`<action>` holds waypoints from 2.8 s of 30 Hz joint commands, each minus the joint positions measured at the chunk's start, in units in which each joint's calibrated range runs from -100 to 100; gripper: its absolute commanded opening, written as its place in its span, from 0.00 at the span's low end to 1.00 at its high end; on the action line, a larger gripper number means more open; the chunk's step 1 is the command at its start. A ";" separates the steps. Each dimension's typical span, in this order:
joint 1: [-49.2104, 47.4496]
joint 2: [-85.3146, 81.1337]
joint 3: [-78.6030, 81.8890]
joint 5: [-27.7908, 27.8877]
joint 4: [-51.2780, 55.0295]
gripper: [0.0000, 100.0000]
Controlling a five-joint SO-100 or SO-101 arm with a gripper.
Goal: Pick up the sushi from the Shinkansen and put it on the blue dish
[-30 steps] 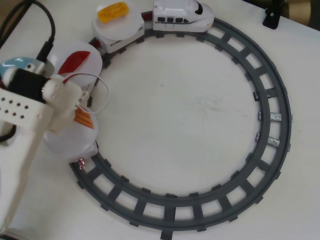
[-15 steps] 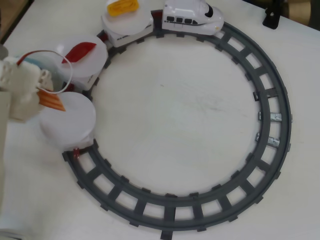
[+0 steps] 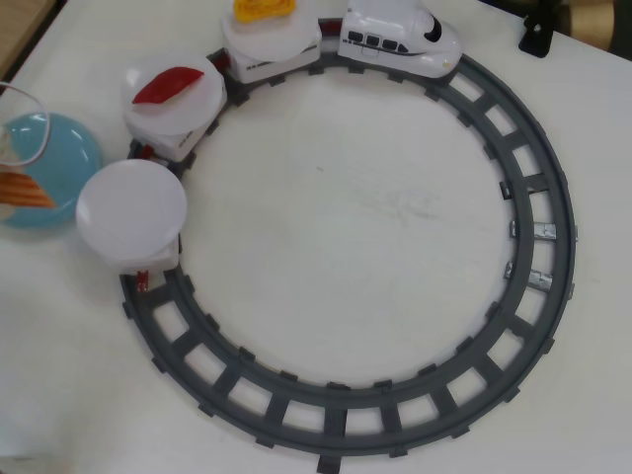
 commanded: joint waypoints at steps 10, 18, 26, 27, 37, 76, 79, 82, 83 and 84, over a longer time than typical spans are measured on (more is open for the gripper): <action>-2.10 17.08 -16.19 0.61 -1.82 0.03; -3.51 29.94 -29.17 1.55 -1.14 0.03; -5.80 39.23 -37.74 3.22 -1.73 0.03; -5.80 40.48 -38.82 3.28 -1.73 0.03; -4.92 49.02 -50.36 3.96 -1.73 0.07; -2.37 -1.08 -6.54 4.64 2.60 0.08; -2.37 -7.06 -0.05 4.58 2.60 0.03; -2.37 -12.86 7.08 4.58 2.51 0.03; -2.28 -14.85 9.69 4.58 2.43 0.03; -2.28 -16.93 12.22 4.58 2.43 0.03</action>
